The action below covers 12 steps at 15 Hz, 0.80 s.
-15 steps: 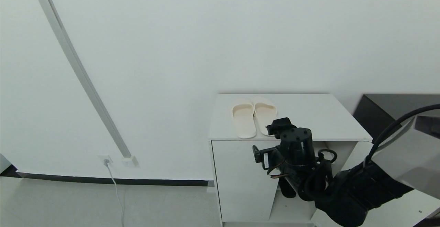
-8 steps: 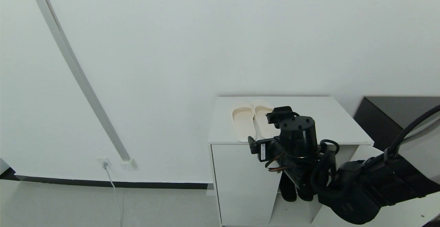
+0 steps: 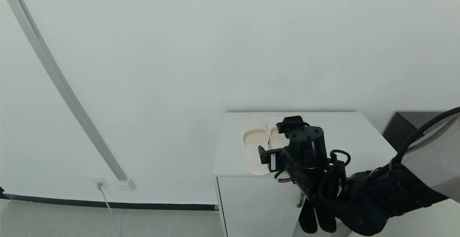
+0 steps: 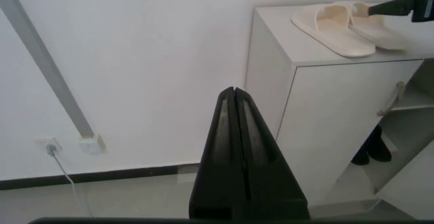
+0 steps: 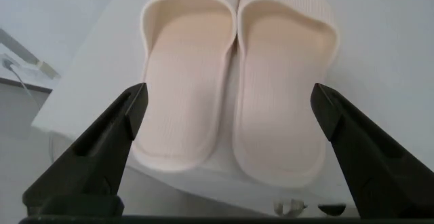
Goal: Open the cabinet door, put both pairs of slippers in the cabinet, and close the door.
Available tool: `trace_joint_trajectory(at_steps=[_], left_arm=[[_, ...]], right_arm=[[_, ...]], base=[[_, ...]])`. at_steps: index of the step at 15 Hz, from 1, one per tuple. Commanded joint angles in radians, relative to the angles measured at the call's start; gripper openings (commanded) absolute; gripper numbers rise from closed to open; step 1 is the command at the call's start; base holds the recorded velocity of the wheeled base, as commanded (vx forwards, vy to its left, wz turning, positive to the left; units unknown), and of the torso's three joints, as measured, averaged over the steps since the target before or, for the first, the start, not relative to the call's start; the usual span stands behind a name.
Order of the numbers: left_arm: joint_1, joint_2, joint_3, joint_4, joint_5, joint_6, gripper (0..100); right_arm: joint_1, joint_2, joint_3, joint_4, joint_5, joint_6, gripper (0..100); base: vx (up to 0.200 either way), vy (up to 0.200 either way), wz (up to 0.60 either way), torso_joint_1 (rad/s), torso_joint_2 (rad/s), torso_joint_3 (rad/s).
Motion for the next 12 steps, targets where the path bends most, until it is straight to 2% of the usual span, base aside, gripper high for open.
trace_joint_trajectory(at_steps=[1, 3, 5, 9, 12], left_arm=[[0.0, 0.001, 0.0, 0.0, 0.001, 0.0, 0], [0.002, 0.001, 0.0, 0.0, 0.001, 0.0, 0], [0.0, 0.001, 0.0, 0.0, 0.001, 0.0, 0], [0.002, 0.001, 0.0, 0.0, 0.001, 0.0, 0], [0.0, 0.001, 0.0, 0.0, 0.001, 0.0, 0]], right_arm=[[-0.001, 0.101, -0.006, -0.071, 0.001, -0.002, 100], [-0.012, 0.179, -0.032, -0.168, 0.005, -0.022, 100], [-0.047, 0.235, -0.109, -0.171, 0.008, -0.036, 100], [-0.11, 0.279, -0.216, -0.149, 0.067, -0.065, 100], [-0.131, 0.282, -0.316, -0.028, 0.073, -0.067, 100]], base=[[0.0, 0.0, 0.0, 0.0, 0.0, 0.0], [0.0, 0.0, 0.0, 0.0, 0.0, 0.0], [0.0, 0.0, 0.0, 0.0, 0.0, 0.0], [0.0, 0.0, 0.0, 0.0, 0.0, 0.0], [0.0, 0.0, 0.0, 0.0, 0.0, 0.0]])
